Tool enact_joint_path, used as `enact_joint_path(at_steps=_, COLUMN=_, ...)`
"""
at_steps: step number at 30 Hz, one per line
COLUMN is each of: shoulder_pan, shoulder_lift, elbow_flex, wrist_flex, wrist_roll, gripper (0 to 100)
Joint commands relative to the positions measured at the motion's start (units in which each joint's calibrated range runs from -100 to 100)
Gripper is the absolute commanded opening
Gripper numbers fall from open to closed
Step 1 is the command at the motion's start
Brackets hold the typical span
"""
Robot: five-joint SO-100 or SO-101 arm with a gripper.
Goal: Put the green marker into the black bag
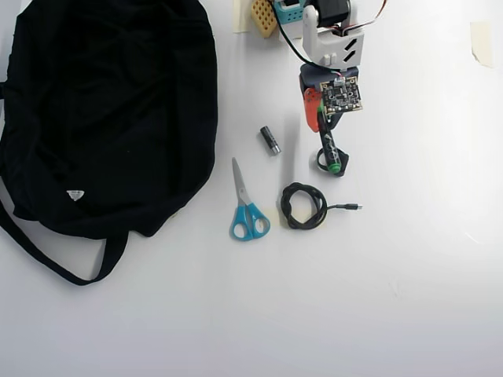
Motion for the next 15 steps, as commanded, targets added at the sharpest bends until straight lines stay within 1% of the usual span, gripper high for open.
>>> enact_joint_path(at_steps=1, shoulder_pan=3.1, shoulder_lift=-1.3, elbow_flex=-5.0, wrist_flex=0.3, wrist_roll=-0.3, gripper=2)
enact_joint_path(at_steps=6, shoulder_pan=6.6, shoulder_lift=-1.3, elbow_flex=-9.0, wrist_flex=1.8, wrist_roll=-4.8, gripper=2)
enact_joint_path(at_steps=10, shoulder_pan=8.7, shoulder_lift=-1.3, elbow_flex=-12.0, wrist_flex=2.5, wrist_roll=-7.1, gripper=2)
enact_joint_path(at_steps=15, shoulder_pan=10.8, shoulder_lift=-1.3, elbow_flex=-15.1, wrist_flex=3.4, wrist_roll=-7.8, gripper=2)
